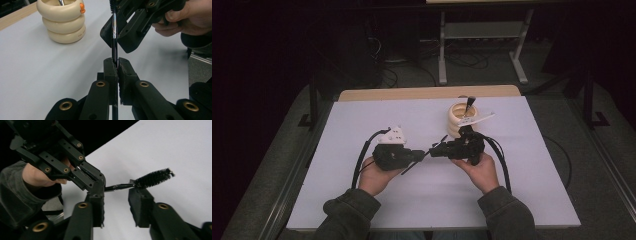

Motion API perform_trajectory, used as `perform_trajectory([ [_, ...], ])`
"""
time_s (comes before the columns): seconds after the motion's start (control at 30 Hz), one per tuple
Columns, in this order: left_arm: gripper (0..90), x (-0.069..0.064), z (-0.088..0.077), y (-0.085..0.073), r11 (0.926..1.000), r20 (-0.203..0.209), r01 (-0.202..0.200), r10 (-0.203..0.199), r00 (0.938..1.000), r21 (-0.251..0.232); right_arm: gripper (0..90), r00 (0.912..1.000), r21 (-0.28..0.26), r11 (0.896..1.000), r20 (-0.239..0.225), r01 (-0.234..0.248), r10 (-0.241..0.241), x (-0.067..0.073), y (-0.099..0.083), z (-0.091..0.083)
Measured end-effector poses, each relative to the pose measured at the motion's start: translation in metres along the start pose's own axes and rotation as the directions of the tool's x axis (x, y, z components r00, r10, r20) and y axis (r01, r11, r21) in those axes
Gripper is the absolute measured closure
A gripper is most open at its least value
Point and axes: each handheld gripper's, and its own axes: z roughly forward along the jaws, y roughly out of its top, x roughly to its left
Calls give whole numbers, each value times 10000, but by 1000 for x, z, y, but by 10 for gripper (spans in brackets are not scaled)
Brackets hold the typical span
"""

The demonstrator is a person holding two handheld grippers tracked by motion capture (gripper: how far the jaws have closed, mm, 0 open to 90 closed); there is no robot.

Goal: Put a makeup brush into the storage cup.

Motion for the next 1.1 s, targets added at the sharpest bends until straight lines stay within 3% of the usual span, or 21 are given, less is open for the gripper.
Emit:
perform_trajectory([
  [0.07, 860, 0, 0, 0, 10000, 31, -11, 11, 10000, -3, 704, 9998, -51, 9999, -102, -141, 141, -1, 0, 0],
  [0.1, 860, 0, 1, 0, 10000, 76, 11, -10, 10000, -38, 769, 9991, -137, 9997, -375, -209, 204, -4, -1, 2],
  [0.17, 860, 0, 2, 0, 10000, 87, 3, -3, 10000, -37, 800, 9973, -179, 9991, -625, -394, 382, -4, -1, 1],
  [0.27, 860, -2, 4, 1, 9999, 97, -116, 115, 9999, 53, 839, 9951, -302, 9988, -928, -384, 355, -5, -1, 2],
  [0.4, 858, -2, 6, 0, 9999, 238, -105, 102, 9997, 104, 845, 9957, -141, 9995, -891, -275, 262, -3, -1, 1],
  [0.53, 848, -3, 7, 0, 9995, 321, -143, 134, 9994, 283, 846, 9976, 55, 10000, -691, -5, 9, 0, 0, 0],
  [0.6, 856, -2, 6, -1, 9993, 390, -157, 144, 9991, 336, 847, 9993, 191, 9996, -329, 191, -184, 2, 0, -2],
  [0.9, 808, -6, 1, -2, 9987, 432, -235, 216, 9988, 455, 846, 9977, 493, 9976, 450, 477, -500, 3, 1, -13],
  [1.1, 787, -4, -3, -6, 9990, 343, -68, 53, 9994, 439, 847, 9956, 691, 9958, 674, 602, -649, 5, 3, -17],
])
